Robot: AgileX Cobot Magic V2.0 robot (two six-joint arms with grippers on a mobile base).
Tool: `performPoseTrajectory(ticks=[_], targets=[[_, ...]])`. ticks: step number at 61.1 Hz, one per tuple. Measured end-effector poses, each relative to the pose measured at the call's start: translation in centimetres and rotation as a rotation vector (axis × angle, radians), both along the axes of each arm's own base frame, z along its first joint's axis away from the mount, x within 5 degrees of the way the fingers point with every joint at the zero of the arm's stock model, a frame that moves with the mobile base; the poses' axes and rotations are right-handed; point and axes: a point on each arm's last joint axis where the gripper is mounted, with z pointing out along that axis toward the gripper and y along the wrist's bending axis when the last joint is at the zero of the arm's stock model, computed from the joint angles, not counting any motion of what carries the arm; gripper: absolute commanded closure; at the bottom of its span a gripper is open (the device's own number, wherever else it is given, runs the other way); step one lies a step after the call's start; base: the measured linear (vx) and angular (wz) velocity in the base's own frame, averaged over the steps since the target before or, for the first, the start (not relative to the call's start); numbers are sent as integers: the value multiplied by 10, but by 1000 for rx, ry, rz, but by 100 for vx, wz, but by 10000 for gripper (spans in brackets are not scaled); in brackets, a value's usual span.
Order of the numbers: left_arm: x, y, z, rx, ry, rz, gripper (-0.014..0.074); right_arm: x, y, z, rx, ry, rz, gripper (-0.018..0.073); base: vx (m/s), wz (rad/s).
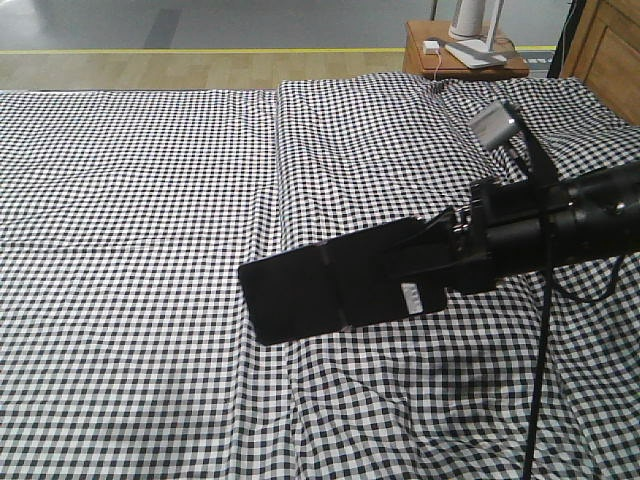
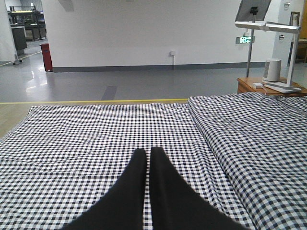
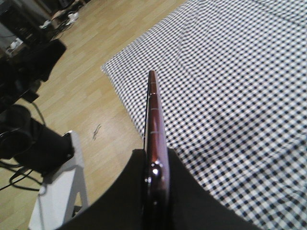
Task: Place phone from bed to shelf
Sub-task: 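Raise the held phone and pull it toward the robot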
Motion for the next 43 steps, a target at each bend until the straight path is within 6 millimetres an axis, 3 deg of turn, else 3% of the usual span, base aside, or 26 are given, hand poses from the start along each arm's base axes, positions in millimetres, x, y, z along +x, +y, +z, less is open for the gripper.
performPoseTrajectory(ticks=[18,43], targets=[[0,0,0,0,0,0,595,-15,29,0,1,4,115,561,0,0],[0,0,0,0,0,0,595,-17,32,0,1,7,128,561,0,0]])
